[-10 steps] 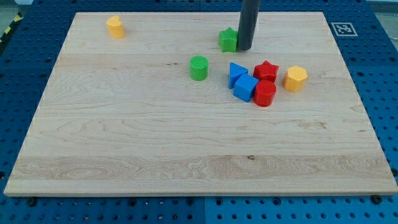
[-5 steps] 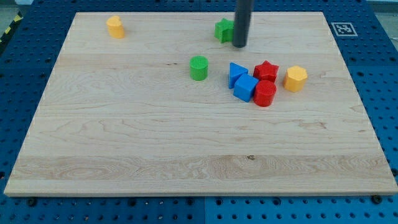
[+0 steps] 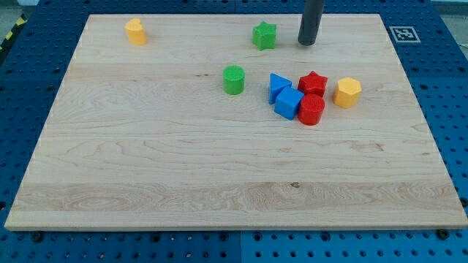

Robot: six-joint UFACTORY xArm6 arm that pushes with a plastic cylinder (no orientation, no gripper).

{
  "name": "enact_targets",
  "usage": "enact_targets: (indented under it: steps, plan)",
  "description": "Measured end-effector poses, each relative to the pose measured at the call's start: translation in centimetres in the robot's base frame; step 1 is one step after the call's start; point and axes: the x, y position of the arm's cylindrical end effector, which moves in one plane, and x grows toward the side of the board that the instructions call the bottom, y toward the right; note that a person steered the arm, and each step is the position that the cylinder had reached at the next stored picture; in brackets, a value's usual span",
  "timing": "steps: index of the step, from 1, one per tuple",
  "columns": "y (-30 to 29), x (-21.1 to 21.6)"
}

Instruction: Move the green star towards the top center

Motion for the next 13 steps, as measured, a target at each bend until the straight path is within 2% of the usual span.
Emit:
enact_targets:
  steps: [3,6,8,10,12,13]
  plan:
    - [-0.6,0.0]
    - [-6.1,0.0]
    - [-6.5,0.0]
    - [-6.5,2.4]
    - [-6.7,1.6]
    - [-8.9,1.4]
